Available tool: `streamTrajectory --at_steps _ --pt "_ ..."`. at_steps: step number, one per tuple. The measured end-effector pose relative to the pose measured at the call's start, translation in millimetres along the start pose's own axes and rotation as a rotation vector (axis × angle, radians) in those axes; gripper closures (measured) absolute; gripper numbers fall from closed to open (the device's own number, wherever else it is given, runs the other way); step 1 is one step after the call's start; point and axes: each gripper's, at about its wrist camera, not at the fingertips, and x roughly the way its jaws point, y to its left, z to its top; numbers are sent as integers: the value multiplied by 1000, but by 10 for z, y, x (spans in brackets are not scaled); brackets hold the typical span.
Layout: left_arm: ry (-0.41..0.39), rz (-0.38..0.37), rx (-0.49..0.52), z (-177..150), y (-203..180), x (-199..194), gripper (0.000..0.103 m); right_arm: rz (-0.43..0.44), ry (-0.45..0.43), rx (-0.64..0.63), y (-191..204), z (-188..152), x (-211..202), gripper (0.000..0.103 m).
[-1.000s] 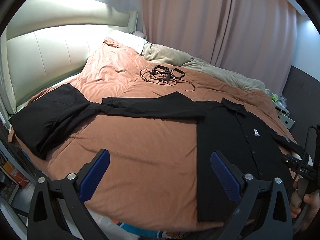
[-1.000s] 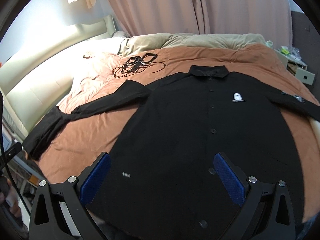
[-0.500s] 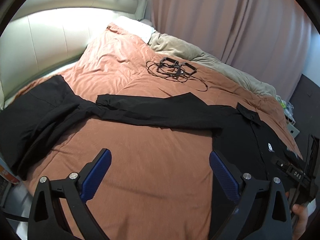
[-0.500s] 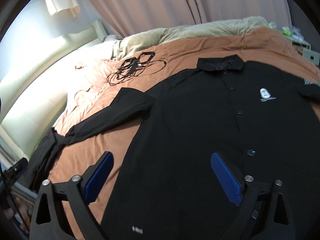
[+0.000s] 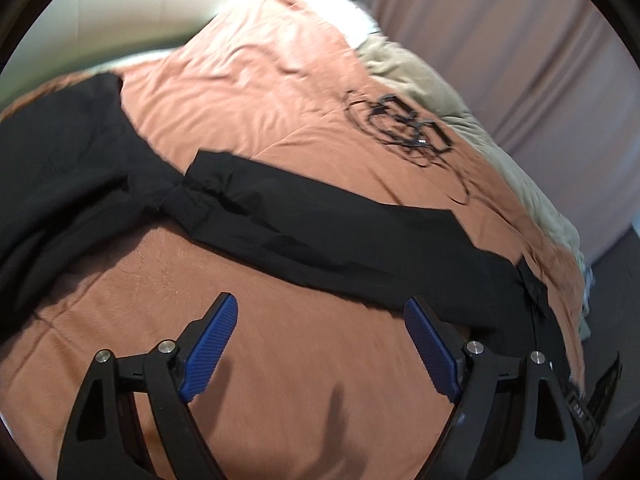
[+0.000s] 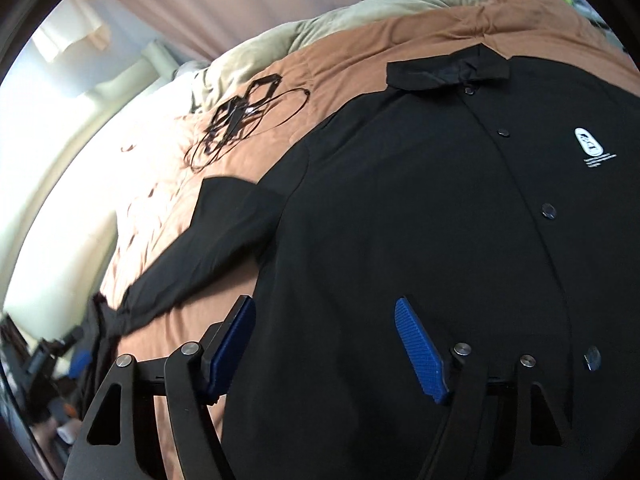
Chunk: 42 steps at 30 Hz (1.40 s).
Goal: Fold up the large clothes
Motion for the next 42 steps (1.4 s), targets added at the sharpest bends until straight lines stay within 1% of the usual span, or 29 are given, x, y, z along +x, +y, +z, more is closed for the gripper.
streamTrajectory --at_steps 1,3,5,6,7,9,10,12,13,14,15,16,17,18,19,21,22,24,26,29,30,31,33,35,37,38,39,42 --pt "10 0 -18 25 28 65 16 6 0 18 -19 43 59 34" --pt "36 7 -63 78 116 245 17 20 6 51 -49 111 163 46" --pt "53 31 -76 116 165 398 17 29 19 80 -70 174 295 51" --pt "61 45 -82 130 188 473 21 36 22 88 -81 193 329 52" --pt "72 58 -94 140 219 542 23 57 23 108 -97 227 395 54" --pt "91 75 -127 154 288 666 25 93 31 144 -131 271 496 64" --pt "96 77 -151 155 323 737 25 117 36 161 -145 295 542 66" --pt "79 89 -154 190 339 821 27 156 40 187 -156 345 622 75" --pt "65 95 -146 215 337 839 31 175 44 202 -153 369 674 76" --pt "51 119 -124 251 310 867 46 189 46 213 -155 391 714 77" --pt "53 152 -102 288 284 896 54 200 47 223 -149 410 750 78" --pt "59 147 -96 330 278 914 69 210 49 233 -134 427 790 78" --pt "60 124 -97 358 266 908 84 227 52 244 -115 444 836 80" --pt "50 112 -88 396 234 872 89 248 59 253 -93 457 889 82" --pt "29 112 -70 438 195 827 90 256 69 253 -66 468 947 82" --pt "-13 98 -40 509 100 704 95 242 92 242 -28 477 1054 82" --pt "-29 86 -30 543 50 636 95 232 115 236 -10 466 1135 82" --pt "-67 38 -15 641 -112 456 96 221 153 227 -25 459 1246 83" --pt "-102 5 13 732 -327 262 97 235 148 231 -45 445 1244 83" --pt "-137 -50 71 840 -686 34 97 261 167 237 -74 460 1180 83" --pt "-147 -76 98 859 -848 -54 97 260 162 237 -90 467 1129 82" --pt "-151 -83 114 869 -948 -96 97 253 152 240 -117 477 1068 81" --pt "-165 -122 168 893 -1274 -233 98 232 134 251 -193 475 918 65" --pt "-172 -158 206 904 -1560 -326 98 187 106 267 -297 508 707 61" --pt "-170 -192 238 894 -1829 -413 98 172 74 267 -378 528 511 50" --pt "-168 -207 255 873 -1967 -452 98 156 57 265 -417 556 408 39" --pt "-167 -218 273 852 -2090 -479 98 133 32 265 -472 583 273 33" --pt "-169 -269 346 758 -2466 -586 98 99 -22 268 -647 615 -70 33"
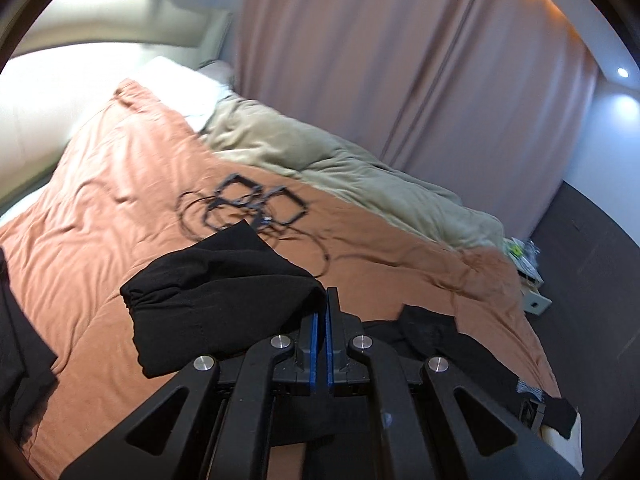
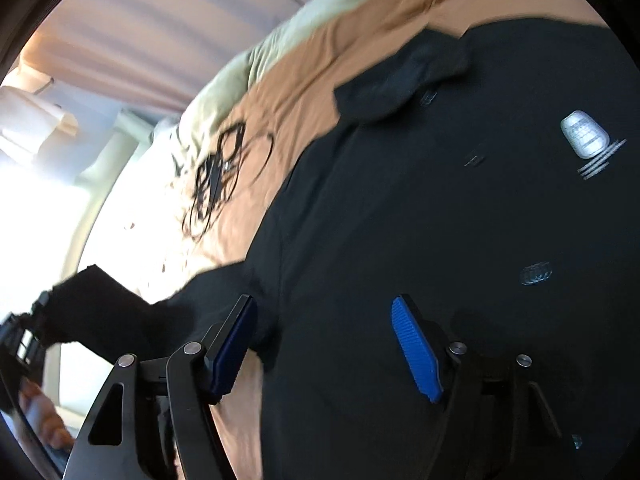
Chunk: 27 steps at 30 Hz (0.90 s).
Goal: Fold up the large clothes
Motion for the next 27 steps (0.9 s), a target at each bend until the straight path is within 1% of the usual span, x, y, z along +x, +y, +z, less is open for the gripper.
streamTrajectory --at_steps 2,4,5,8,11,14,16,21,24,27 --pt "11 -46 36 17 -318 24 98 -24 -26 8 -96 45 -205 33" --pt "23 -75 67 26 -533 41 98 -47 -68 8 -205 100 -444 32" --pt "31 -94 95 21 -708 56 98 -51 -78 11 -258 107 -521 32" --pt "51 -144 148 -8 -1062 126 98 -84 -112 45 -513 99 -784 30" --pt "78 -196 189 -98 -1406 231 98 -95 -132 89 -762 82 -943 30" --pt "105 -245 222 -216 -1694 380 98 -130 -148 143 -1035 71 -1072 30" --pt "123 -273 231 -294 -1843 482 98 -145 -164 179 -1131 131 -1093 30" --pt "191 -341 238 -537 -2246 767 98 -130 -195 239 -1338 148 -1232 30" --pt "233 -405 222 -715 -2422 935 98 -140 -210 270 -1495 148 -1335 30" --pt "322 -444 199 -951 -2533 1194 98 -136 -221 308 -1639 157 -1393 30"
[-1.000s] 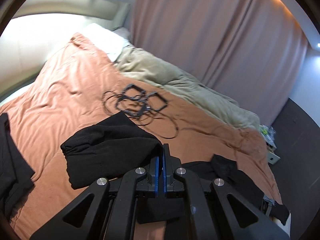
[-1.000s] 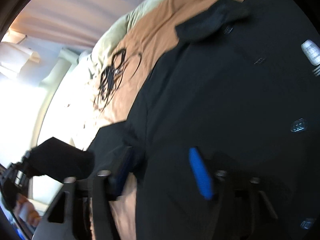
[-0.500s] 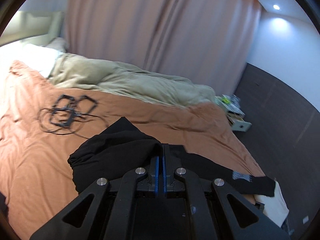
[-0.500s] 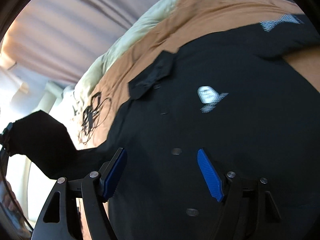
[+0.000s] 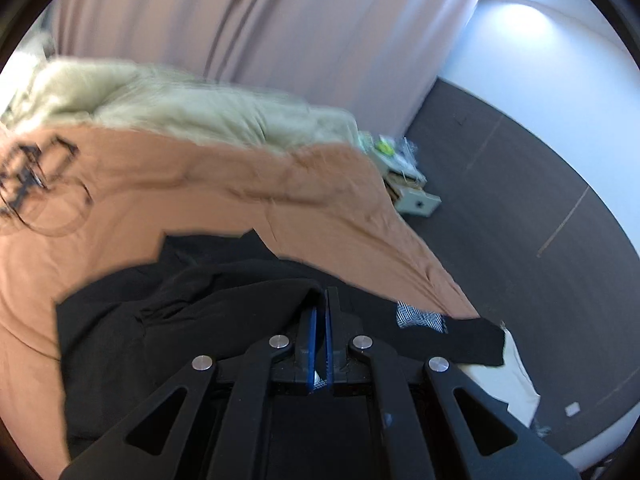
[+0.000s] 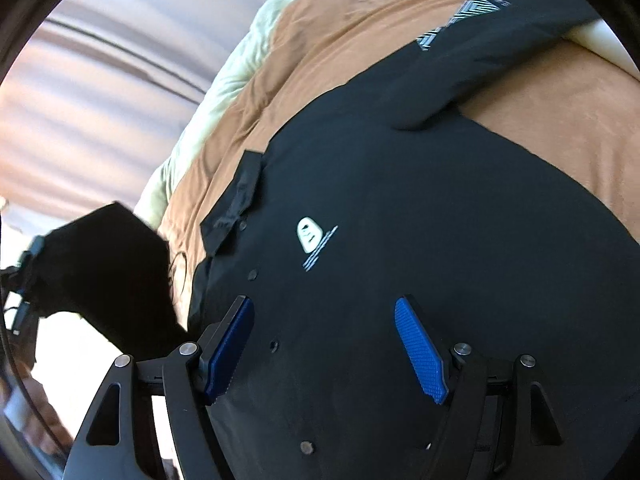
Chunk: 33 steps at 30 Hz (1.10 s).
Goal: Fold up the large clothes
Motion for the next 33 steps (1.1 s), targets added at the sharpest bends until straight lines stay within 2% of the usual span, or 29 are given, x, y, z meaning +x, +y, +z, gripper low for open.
streamTrajectory --at_steps 2,4,5,6,7,8,14,18,21,24,26,28,33 --pt "63 -20 -32 -115 39 236 98 -4 -9 19 -59 29 -22 30" --pt "101 -19 -42 -231 55 387 88 -3 -17 34 -102 54 -44 30" --pt "116 -27 -44 -305 55 453 62 2 -18 42 -115 66 -47 30" --pt "134 -49 -46 -372 48 508 20 9 -19 49 -130 80 -51 30" --pt "141 -62 -49 -401 38 542 4 14 -20 57 -145 92 -62 30" --pt "144 -63 -55 -448 32 557 0 16 -23 62 -147 95 -66 30" --pt "155 -45 -55 -479 115 472 0 3 -52 54 -150 145 -114 30" --pt "136 -78 -55 -459 224 229 0 7 -38 11 -33 127 -61 30" --pt "139 -46 -26 -508 313 33 0 13 -29 -36 120 81 -4 30" --pt "128 22 -41 -578 552 -162 0 8 -30 -107 297 32 17 30" --pt "116 125 -38 -649 757 -294 0 0 -28 -142 383 -1 41 30" --pt "101 184 -46 -720 921 -432 1 -25 -17 -193 496 -62 111 30" --pt "98 322 -80 -924 1336 -614 22 -164 44 -339 745 -281 426 30"
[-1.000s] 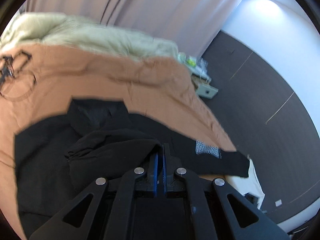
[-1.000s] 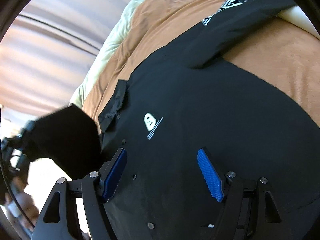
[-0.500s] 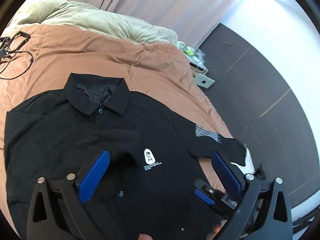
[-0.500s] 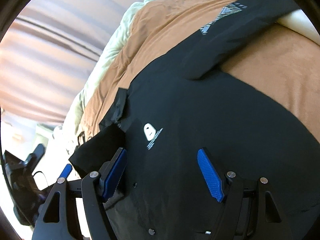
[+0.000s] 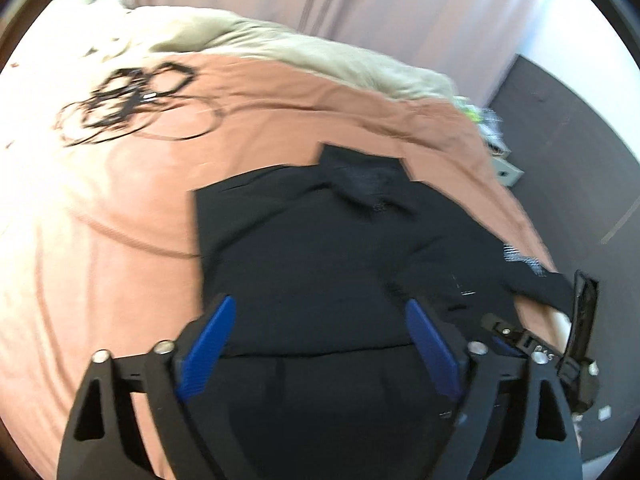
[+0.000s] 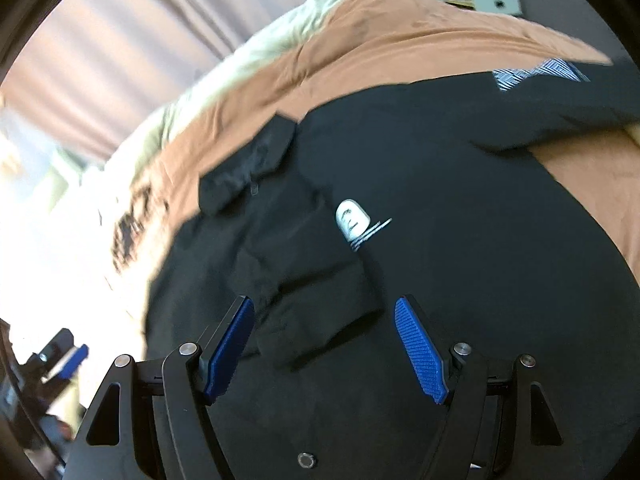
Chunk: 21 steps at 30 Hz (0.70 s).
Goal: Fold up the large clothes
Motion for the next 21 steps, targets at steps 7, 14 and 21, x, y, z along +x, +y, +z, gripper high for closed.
streamTrajectory --at_steps 7,14,21 --pt "80 102 -77 -292 541 274 45 -150 96 -250 448 -174 454 20" --pt "125 160 -71 -462 662 557 59 -311 107 -349 338 -162 627 28" --pt "122 169 -65 -460 678 589 64 -371 -64 -50 -430 318 48 56"
